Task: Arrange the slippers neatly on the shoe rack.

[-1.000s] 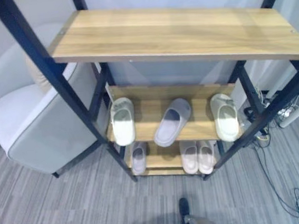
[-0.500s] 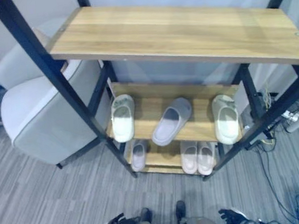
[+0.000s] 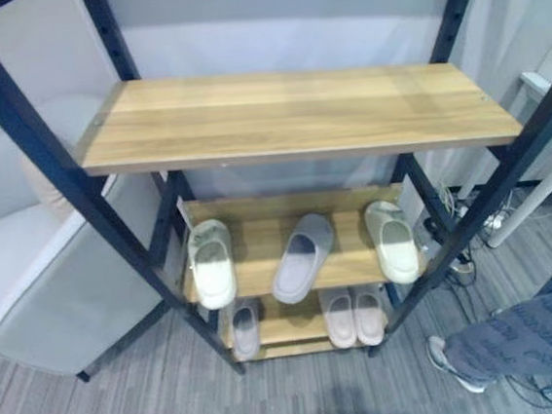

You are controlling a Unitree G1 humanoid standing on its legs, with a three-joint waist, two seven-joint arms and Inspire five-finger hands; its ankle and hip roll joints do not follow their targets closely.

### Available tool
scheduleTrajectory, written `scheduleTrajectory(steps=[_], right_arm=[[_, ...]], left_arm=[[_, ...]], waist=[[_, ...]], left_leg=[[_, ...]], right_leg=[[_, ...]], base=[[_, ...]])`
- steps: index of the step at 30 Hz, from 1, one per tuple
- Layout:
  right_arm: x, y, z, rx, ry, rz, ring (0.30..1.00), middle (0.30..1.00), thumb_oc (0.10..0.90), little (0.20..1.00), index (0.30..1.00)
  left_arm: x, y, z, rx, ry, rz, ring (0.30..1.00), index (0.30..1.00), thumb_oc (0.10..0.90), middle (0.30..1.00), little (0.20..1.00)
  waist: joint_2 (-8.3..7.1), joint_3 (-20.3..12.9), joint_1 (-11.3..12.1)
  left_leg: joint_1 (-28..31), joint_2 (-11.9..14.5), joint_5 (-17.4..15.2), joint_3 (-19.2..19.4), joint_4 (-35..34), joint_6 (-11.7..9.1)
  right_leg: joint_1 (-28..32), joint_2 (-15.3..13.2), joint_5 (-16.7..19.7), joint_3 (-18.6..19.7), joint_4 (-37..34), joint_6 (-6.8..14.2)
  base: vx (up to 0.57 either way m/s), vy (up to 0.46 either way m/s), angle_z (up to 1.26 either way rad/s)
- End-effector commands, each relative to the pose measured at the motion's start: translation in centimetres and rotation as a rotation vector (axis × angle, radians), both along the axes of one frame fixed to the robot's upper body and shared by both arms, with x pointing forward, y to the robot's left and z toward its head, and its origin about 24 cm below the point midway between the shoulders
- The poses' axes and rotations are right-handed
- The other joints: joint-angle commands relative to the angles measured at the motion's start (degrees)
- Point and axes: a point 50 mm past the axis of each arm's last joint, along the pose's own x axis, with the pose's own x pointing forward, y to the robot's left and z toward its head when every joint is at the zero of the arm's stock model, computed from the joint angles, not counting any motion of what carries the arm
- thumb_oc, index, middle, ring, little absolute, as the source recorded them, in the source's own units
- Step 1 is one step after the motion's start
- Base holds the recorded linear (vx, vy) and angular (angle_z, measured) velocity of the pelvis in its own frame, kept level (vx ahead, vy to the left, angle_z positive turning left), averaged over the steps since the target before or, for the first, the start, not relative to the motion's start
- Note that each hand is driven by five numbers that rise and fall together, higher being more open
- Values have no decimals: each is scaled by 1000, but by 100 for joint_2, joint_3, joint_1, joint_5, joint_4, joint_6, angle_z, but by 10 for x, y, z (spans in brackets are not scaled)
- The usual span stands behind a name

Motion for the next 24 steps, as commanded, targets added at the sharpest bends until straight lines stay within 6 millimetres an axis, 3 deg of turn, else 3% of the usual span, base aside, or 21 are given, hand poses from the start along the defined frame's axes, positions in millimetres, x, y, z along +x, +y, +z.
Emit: scheduleTrajectory(steps=[1,2,5,10,12,13,17,20,21,24], right_arm=[[61,-30,19,-20,-242,-217,900,900,800,900,900],[61,-30,19,-20,-242,-217,900,900,800,900,900],[66,-31,22,-22,-266,-180,900,900,800,900,900],[98,-22,40,37,-431,-62,900,900,800,900,900],[110,-16,59,86,-551,28,900,900,800,900,900],[124,-12,83,127,-673,131,900,900,800,900,900],[138,-4,124,196,-839,296,900,900,800,900,900],[156,20,169,234,-1015,528,900,900,800,900,900],[155,19,169,234,-1014,528,900,900,800,900,900],[158,37,201,266,-1137,667,900,900,800,900,900]], left_arm=[[48,-23,7,40,-93,-324,900,900,800,900,900],[48,-23,7,40,-93,-324,900,900,800,900,900],[34,-28,3,31,-47,-378,900,900,800,900,900],[22,-20,1,65,4,-423,900,900,800,900,900],[20,-16,1,80,-1,-427,900,900,800,900,900],[18,-14,2,94,-2,-450,900,900,800,900,900],[17,-16,2,106,-9,-513,900,900,800,900,900],[16,-17,1,122,0,-563,900,900,800,900,900],[16,-17,1,121,0,-564,900,900,800,900,900],[17,-19,1,130,-5,-594,900,900,800,900,900]], waist=[[26,855,-27],[25,866,-29],[215,635,-57],[316,509,-87],[303,455,-93],[270,465,-104],[242,397,-106],[169,365,-88],[171,367,-83],[123,335,-64]], left_leg=[[-1478,784,365,-325,1153,-568],[-1468,783,355,-327,1162,-568],[-1105,814,407,-183,758,-508],[-903,771,631,-284,165,-542],[-795,775,645,-273,36,-544],[-715,758,609,-279,8,-544],[-671,705,520,-254,44,-507],[-591,623,333,-195,106,-426],[-587,621,328,-189,109,-424],[-546,575,222,-141,142,-378]], right_leg=[[-260,-258,-995,-232,838,228],[-246,-259,-1002,-234,840,229],[-155,-163,-1102,-336,764,205],[22,-137,-1144,-469,690,232],[103,-157,-1126,-512,632,267],[143,-188,-1125,-505,632,302],[171,-269,-1082,-478,602,386],[177,-370,-1018,-397,601,492],[179,-373,-1019,-391,601,495],[196,-431,-984,-334,572,546]], base=[[3,9,-9],[0,0,0],[30,-12,16],[7,47,13],[38,66,25],[35,78,29],[36,98,3],[54,145,-13],[35,71,-13],[42,78,-12]])
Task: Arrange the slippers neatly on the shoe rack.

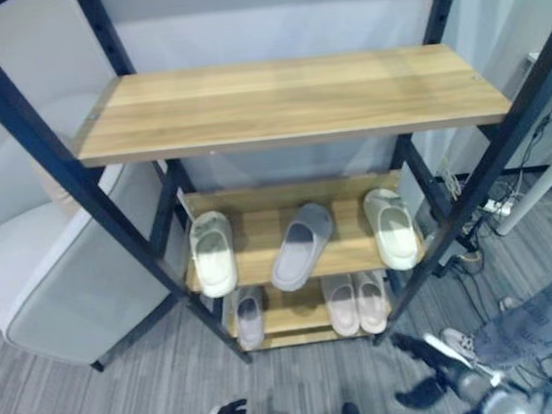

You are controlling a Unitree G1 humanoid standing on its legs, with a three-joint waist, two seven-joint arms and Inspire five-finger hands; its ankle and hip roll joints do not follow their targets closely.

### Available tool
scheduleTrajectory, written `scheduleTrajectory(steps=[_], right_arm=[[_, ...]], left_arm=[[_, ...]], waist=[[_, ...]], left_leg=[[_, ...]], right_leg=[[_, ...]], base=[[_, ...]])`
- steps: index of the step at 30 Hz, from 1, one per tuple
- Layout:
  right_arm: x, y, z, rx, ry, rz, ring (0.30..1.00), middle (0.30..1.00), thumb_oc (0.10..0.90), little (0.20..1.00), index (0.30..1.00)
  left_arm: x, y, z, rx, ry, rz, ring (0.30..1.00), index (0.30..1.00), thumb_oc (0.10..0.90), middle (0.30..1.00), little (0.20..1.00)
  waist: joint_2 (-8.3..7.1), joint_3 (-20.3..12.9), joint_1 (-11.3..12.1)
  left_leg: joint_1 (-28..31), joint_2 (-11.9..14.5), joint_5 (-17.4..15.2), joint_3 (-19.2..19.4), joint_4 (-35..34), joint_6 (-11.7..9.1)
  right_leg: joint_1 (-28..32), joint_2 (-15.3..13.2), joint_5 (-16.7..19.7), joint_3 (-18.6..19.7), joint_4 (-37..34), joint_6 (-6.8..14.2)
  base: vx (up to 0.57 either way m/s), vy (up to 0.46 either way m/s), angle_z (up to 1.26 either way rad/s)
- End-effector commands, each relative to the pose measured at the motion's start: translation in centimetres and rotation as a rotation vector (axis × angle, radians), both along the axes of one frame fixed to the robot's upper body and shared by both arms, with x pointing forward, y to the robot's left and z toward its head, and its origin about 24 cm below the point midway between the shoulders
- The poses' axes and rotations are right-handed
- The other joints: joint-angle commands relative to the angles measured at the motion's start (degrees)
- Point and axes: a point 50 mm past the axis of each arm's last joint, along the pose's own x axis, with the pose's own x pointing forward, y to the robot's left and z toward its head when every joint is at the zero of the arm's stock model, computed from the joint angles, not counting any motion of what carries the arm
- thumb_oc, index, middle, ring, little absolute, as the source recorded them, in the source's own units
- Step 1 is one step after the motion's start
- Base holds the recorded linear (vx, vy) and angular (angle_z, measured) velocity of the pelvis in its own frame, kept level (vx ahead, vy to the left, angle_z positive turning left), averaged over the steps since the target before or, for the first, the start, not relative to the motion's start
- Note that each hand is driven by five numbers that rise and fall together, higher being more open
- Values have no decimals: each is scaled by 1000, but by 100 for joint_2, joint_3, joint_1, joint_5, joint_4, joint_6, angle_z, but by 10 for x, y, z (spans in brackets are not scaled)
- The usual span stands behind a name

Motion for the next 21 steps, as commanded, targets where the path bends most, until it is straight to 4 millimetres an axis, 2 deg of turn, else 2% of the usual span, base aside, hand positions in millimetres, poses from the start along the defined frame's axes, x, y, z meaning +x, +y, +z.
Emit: scheduleTrajectory(steps=[1,2,4,6,7,9,11,13,20,21], right_arm=[[24,30,60,44,-312,227,900,900,800,900,900],[23,35,68,67,-339,253,900,900,800,900,900],[20,50,98,100,-467,354,900,900,800,900,900],[21,52,113,91,-534,382,900,900,800,900,900],[24,54,120,78,-576,389,900,900,800,900,900],[40,56,150,44,-764,366,900,900,800,900,900],[46,56,156,24,-808,349,900,900,800,900,900],[58,52,173,4,-933,271,900,900,800,900,900],[80,42,185,-18,-1019,140,900,900,800,900,900],[88,39,183,-46,-1007,116,900,900,800,900,900]], left_arm=[[-22,-5,-7,33,89,-95,900,900,800,900,900],[-21,-5,-7,34,86,-100,900,900,800,900,900],[-20,-6,-7,35,79,-112,900,900,800,900,900],[-22,-7,-7,32,78,-118,900,900,800,900,900],[-22,-7,-7,34,78,-123,900,900,800,900,900],[-27,-8,-8,34,88,-124,900,900,800,900,900],[-28,-7,-9,40,92,-123,900,900,800,900,900],[-36,-5,-10,51,113,-119,900,900,800,900,900],[-47,-1,-11,68,146,-117,900,900,800,900,900],[-49,0,-11,71,151,-121,900,900,800,900,900]], waist=[[-28,-28,86],[-45,-36,97],[-94,-51,120],[-112,-65,151],[-118,-76,169],[-142,-99,262],[-148,-107,285],[-165,-141,361],[-171,-240,541],[-174,-271,601]], left_leg=[[-274,462,78,-236,42,-236],[-272,456,48,-228,64,-224],[-279,430,-43,-201,179,-196],[-301,413,-103,-198,266,-182],[-308,404,-122,-198,295,-177],[-342,379,-201,-193,378,-148],[-338,374,-212,-195,374,-142],[-302,352,-231,-192,309,-122],[-222,264,-184,-232,8,-85],[-194,233,-158,-248,-88,-77]], right_leg=[[347,-397,-1072,-38,617,545],[356,-412,-1068,-21,604,554],[383,-451,-1049,20,572,576],[413,-472,-1029,22,530,594],[424,-479,-1017,20,511,600],[458,-507,-967,43,425,612],[469,-514,-956,46,399,614],[504,-532,-907,26,294,624],[565,-563,-815,-57,81,651],[582,-567,-775,-92,22,662]], base=[[30,50,-7],[43,78,-2],[63,97,0],[60,59,-3],[71,68,-7],[76,77,-11],[48,43,-6],[65,44,-3],[49,33,2],[47,27,13]])
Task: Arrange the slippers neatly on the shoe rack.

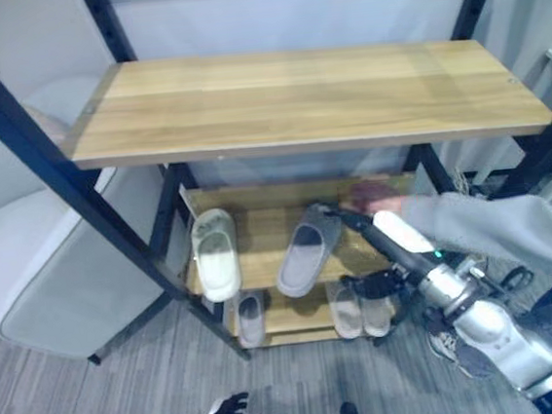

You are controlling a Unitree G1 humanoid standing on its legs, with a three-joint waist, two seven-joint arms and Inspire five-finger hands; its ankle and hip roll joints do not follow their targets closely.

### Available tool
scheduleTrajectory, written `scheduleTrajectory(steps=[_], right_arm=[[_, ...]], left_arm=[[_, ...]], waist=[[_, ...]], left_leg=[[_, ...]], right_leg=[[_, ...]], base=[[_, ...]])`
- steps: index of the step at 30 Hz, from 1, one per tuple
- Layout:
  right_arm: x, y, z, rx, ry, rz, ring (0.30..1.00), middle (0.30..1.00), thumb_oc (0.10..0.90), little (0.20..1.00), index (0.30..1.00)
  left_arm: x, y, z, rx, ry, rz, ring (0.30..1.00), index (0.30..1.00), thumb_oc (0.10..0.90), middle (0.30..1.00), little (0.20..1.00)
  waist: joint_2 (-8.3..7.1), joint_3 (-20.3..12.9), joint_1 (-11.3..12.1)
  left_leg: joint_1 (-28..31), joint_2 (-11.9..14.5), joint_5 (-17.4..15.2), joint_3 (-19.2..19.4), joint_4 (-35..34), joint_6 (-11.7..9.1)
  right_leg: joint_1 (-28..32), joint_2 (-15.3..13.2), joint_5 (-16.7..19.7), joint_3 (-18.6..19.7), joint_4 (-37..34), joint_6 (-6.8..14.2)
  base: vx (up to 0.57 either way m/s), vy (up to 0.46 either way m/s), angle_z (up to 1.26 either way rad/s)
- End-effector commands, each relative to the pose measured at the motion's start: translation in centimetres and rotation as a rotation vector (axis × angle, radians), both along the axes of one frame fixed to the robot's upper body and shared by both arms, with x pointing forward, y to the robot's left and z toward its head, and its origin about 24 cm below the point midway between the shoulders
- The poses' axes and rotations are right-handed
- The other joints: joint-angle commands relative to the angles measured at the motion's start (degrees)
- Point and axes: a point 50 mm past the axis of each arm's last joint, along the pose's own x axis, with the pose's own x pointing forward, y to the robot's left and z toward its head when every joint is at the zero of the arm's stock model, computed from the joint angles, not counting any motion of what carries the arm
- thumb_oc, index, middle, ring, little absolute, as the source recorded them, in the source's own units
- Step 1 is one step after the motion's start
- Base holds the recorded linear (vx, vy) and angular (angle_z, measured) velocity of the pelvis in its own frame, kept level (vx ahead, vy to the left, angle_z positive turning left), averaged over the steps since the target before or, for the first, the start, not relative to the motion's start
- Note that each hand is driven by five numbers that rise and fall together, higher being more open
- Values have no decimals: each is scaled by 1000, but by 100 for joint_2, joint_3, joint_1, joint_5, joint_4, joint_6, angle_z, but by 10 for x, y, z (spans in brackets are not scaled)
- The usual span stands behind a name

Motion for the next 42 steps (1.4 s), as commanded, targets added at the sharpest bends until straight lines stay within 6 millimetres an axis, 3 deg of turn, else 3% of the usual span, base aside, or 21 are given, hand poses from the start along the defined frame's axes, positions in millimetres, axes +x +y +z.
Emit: scheduleTrajectory(steps=[1,17,23,29,32,34,36,42], right_arm=[[11,-2,45,79,-247,-36,900,900,800,900,900],[35,-34,34,-18,-288,-292,900,900,800,900,900],[45,-32,30,38,-252,-310,900,900,800,900,900],[42,-33,32,31,-271,-309,900,900,800,900,900],[39,-43,32,-22,-285,-346,900,900,800,900,900],[39,-64,28,-50,-277,-441,900,900,800,900,900],[39,-72,29,-53,-280,-472,900,900,800,900,900],[53,-78,47,4,-312,-492,900,900,800,900,900]], left_arm=[[-51,0,-13,47,176,-74,900,900,800,900,900],[-52,-4,-13,53,159,-98,900,900,800,900,900],[-56,-9,-14,47,164,-119,900,900,800,900,900],[-57,-9,-14,46,165,-117,900,900,800,900,900],[-59,-9,-14,44,168,-115,900,900,800,900,900],[-61,-8,-14,47,169,-116,900,900,800,900,900],[-60,-7,-14,50,169,-117,900,900,800,900,900],[-45,-6,-11,54,128,-129,900,900,800,900,900]], waist=[[-145,-296,235],[-59,-471,377],[-34,-466,432],[-43,-448,442],[-43,-443,432],[-34,-412,423],[-28,-384,425],[17,-79,484]], left_leg=[[-427,280,-144,-334,230,-125],[-267,170,-148,-378,-112,-123],[-220,149,-187,-387,-112,-122],[-208,147,-206,-405,-112,-120],[-200,145,-222,-412,-112,-117],[-211,130,-225,-439,-112,-113],[-245,123,-215,-446,-112,-113],[-650,68,-75,-515,-112,-109]], right_leg=[[232,-560,-982,-121,526,573],[386,-590,-724,-270,-4,654],[426,-588,-728,-291,-7,646],[433,-586,-732,-314,-7,647],[445,-586,-743,-338,-7,650],[431,-593,-735,-357,-6,654],[398,-602,-722,-360,-5,658],[33,-632,-621,-403,12,671]], base=[[39,31,9],[15,19,3],[8,1,1],[0,0,0],[0,0,0],[7,-3,2],[-4,-8,6],[-79,-3,2]])
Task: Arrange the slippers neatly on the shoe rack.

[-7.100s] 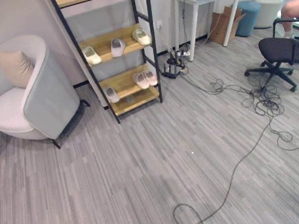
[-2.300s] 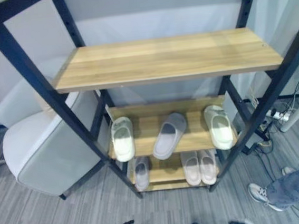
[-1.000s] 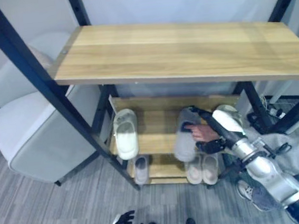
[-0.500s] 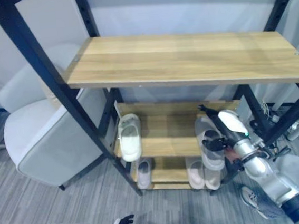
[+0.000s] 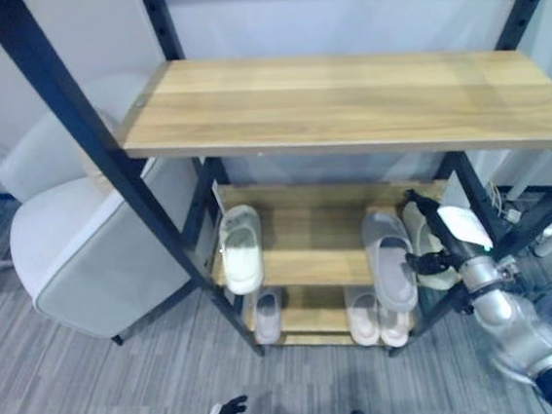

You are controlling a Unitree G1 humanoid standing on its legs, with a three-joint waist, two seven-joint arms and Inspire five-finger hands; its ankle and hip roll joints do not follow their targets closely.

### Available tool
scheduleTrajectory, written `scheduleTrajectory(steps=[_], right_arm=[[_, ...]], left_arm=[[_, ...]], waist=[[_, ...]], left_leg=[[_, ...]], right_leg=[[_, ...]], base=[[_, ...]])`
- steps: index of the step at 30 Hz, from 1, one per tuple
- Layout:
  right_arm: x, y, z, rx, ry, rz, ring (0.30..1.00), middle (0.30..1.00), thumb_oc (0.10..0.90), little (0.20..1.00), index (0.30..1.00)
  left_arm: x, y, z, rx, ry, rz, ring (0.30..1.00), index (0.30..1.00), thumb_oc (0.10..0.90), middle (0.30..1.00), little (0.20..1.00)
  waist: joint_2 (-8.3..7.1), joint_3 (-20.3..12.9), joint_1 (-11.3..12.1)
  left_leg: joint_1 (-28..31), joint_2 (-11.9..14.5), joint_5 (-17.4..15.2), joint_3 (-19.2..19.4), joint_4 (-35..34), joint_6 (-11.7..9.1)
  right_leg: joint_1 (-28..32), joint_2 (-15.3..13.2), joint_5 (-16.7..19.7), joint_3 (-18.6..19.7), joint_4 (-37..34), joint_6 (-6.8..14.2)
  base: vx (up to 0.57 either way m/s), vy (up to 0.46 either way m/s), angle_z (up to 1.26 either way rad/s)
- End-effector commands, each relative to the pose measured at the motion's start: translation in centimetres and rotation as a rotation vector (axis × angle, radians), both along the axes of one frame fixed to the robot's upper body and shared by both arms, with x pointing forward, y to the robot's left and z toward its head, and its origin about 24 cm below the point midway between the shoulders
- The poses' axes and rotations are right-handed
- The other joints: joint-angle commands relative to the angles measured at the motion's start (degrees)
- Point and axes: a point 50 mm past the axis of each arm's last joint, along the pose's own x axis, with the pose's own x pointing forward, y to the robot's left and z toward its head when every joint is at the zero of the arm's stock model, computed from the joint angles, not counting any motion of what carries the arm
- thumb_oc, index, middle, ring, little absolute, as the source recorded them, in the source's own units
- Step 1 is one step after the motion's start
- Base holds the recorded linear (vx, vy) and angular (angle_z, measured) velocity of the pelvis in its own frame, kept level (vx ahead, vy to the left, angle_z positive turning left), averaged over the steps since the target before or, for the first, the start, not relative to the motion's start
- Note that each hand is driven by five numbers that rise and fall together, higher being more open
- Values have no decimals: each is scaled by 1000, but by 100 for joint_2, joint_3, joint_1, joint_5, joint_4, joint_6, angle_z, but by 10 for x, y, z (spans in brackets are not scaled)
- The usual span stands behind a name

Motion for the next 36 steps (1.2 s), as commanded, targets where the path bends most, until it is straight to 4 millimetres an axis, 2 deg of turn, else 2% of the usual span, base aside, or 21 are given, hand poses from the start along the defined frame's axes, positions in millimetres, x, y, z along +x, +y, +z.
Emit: scheduleTrajectory(steps=[1,4,5,9,17,20,21,22,23,27,32,33,36], right_arm=[[24,4,86,64,-364,40,900,900,800,900,900],[27,11,99,27,-416,73,900,900,800,900,900],[31,20,104,69,-442,99,900,900,800,900,900],[33,30,106,144,-453,126,900,900,800,900,900],[39,17,80,162,-343,45,900,900,800,900,900],[40,13,78,190,-344,20,900,900,800,900,900],[40,14,78,212,-349,20,559,559,573,559,559],[40,15,78,225,-348,27,364,364,442,364,364],[40,16,78,232,-347,35,300,300,400,300,300],[36,24,79,287,-347,87,300,300,400,300,300],[22,33,79,355,-369,155,300,300,400,300,300],[10,35,81,390,-401,184,300,300,400,300,300],[0,39,83,426,-416,225,300,300,400,300,300]], left_arm=[[-32,-3,-11,38,155,-118,900,900,800,900,900],[-20,-5,-8,36,113,-118,900,900,800,900,900],[-11,-6,-6,41,86,-125,900,900,800,900,900],[0,-6,-3,49,51,-111,900,900,800,900,900],[13,-2,2,61,-5,-84,900,900,800,900,900],[14,-2,2,62,-7,-84,900,900,800,900,900],[14,-2,2,64,-4,-83,900,900,800,900,900],[13,-2,1,67,1,-80,900,900,800,900,900],[12,-1,1,69,5,-78,900,900,800,900,900],[7,3,0,81,25,-64,900,900,800,900,900],[4,6,0,90,32,-46,900,900,800,900,900],[6,7,0,91,24,-39,900,900,800,900,900],[4,8,0,92,25,-33,900,900,800,900,900]], waist=[[-72,287,224],[-73,387,245],[-67,471,259],[-95,566,295],[-174,729,344],[-177,788,345],[-176,806,347],[-182,822,350],[-184,827,353],[-196,825,336],[-208,783,275],[-220,750,221],[-233,740,167]], left_leg=[[-214,133,-276,-301,-44,-155],[-384,132,-219,-321,-44,-160],[-501,131,-171,-319,-43,-170],[-608,136,-148,-324,-9,-170],[-726,139,-132,-380,35,-161],[-771,141,-122,-389,44,-164],[-779,141,-117,-392,50,-164],[-790,136,-115,-387,53,-165],[-795,136,-114,-386,59,-165],[-767,143,-130,-365,63,-166],[-652,143,-217,-333,109,-144],[-607,147,-312,-327,255,-129],[-600,144,-427,-322,444,-108]], right_leg=[[416,-570,-720,-212,55,636],[257,-576,-687,-224,81,634],[137,-586,-666,-215,113,630],[42,-583,-664,-203,167,610],[-82,-589,-668,-232,240,593],[-128,-592,-656,-231,260,590],[-144,-596,-654,-237,272,589],[-157,-594,-652,-233,281,587],[-163,-594,-651,-228,284,585],[-149,-600,-654,-217,296,581],[-67,-606,-709,-184,337,581],[-12,-621,-768,-156,406,588],[8,-642,-836,-107,524,574]], base=[[-90,4,7],[-68,4,5],[-98,13,2],[-29,4,1],[0,0,0],[-14,2,3],[-22,1,6],[-17,1,5],[0,0,0],[0,0,0],[0,0,0],[11,-5,-7],[-2,-7,-10]])
